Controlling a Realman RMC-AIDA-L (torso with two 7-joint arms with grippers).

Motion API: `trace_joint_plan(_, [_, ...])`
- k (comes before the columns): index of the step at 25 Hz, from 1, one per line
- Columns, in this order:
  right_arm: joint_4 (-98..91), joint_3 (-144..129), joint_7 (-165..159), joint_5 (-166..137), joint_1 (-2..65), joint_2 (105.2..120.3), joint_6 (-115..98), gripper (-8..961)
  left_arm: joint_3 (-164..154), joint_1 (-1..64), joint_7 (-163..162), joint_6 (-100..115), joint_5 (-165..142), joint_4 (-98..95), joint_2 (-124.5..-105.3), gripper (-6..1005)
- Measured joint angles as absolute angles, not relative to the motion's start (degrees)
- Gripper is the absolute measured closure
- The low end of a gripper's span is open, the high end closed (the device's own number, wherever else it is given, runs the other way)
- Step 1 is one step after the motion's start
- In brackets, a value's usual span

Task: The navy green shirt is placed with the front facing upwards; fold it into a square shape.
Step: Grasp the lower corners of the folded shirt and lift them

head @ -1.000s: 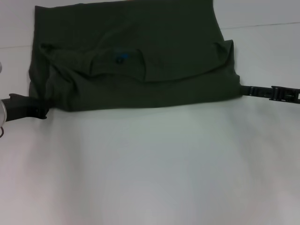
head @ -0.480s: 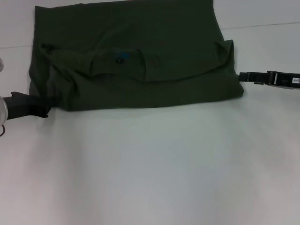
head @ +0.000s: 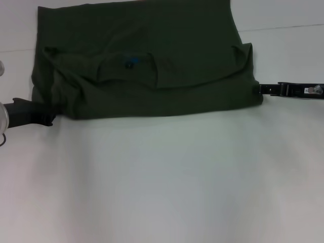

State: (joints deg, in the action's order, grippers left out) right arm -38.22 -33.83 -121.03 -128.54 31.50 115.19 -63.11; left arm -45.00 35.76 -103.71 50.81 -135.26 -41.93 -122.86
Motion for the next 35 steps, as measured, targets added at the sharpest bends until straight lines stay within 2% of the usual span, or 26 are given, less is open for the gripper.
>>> trace_joint_plan(35, [-35.4,-37.3,-120.6,-128.5,34.0,116.57,-57.7,208,-45.0,36.1,-103.5,50.3,-135.3,-41.7,-122.78,950])
